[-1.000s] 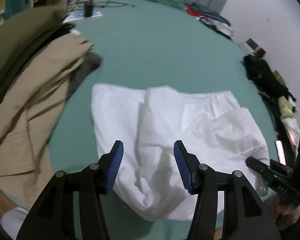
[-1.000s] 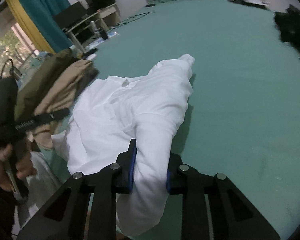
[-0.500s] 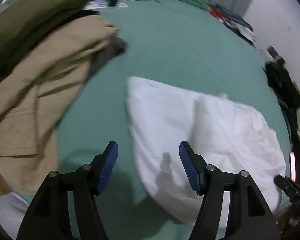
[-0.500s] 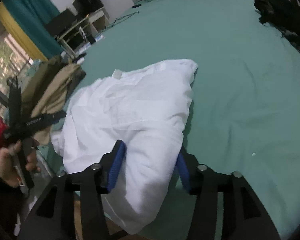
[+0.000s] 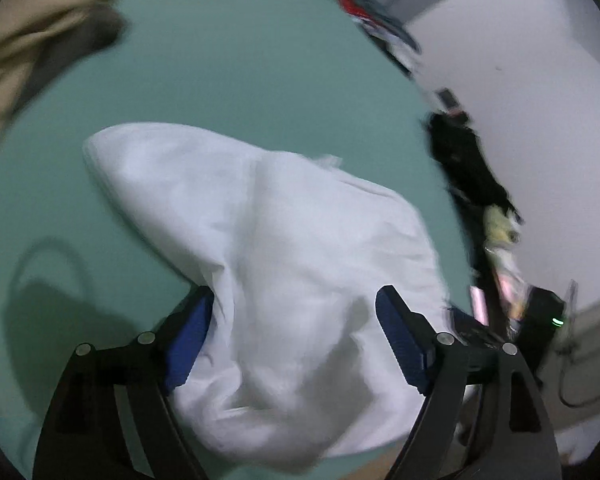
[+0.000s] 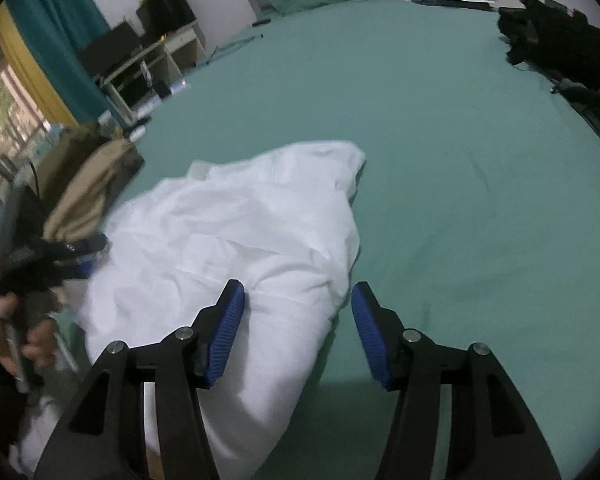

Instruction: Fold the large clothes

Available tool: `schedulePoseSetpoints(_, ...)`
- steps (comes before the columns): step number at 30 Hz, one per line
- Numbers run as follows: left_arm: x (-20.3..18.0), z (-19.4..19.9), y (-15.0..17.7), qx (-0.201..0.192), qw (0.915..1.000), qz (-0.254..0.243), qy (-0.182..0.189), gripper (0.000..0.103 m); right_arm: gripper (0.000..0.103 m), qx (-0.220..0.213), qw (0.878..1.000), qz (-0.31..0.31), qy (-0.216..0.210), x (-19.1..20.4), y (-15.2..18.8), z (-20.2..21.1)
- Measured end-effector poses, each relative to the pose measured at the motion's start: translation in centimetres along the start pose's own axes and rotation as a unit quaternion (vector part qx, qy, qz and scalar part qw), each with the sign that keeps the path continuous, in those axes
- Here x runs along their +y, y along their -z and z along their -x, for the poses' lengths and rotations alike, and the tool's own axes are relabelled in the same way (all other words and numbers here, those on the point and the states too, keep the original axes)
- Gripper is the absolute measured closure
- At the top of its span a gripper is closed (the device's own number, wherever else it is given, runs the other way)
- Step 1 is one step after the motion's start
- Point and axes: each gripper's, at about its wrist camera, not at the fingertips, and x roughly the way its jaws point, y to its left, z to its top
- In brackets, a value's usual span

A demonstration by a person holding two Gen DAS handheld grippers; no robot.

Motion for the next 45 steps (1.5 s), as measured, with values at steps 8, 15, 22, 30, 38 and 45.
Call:
schedulePoseSetpoints(8,-4.7,-3.9,-0.1,0.055,0.9901,-0.116,-0.057,0.018,0.047,0.008,1.000,0.003,0.001,0.8,-0.7,-1.3)
schedulePoseSetpoints(15,-4.3,-3.7,-1.4,0.032,0.9898,-0.103,-0.094,0.018,0.032,0.002,0.996,-0.071,-0.060,-2.2,-0.7,-0.3)
schedulePoseSetpoints(22,-6.1,-6.9,-0.7,0.059,0.9878,-0.127,-0.069,0.018,0.026,-0.015,0.987,-0.112,-0.112,-2.5,0.3,-2.6)
schedulePoseSetpoints(30,-6.0,-6.9,0.5,0.035,0.9869,-0.139,-0.075,0.029,0.029,-0.008,0.988,-0.091,-0.121,-0.9,-0.3,-3.6)
schedulePoseSetpoints(38,-5.9,-6.3,0.7,0.004,0.9892,-0.117,-0.089,0.078,0.070,0.003,0.986,-0.083,-0.142,0.3,-0.5,-4.4)
schedulePoseSetpoints(45,-7.8,-5.2,1.1,-0.012,0.9880,-0.133,-0.078,0.083,0.080,-0.045,0.993,-0.006,-0.108,3.2,-1.7,-0.9)
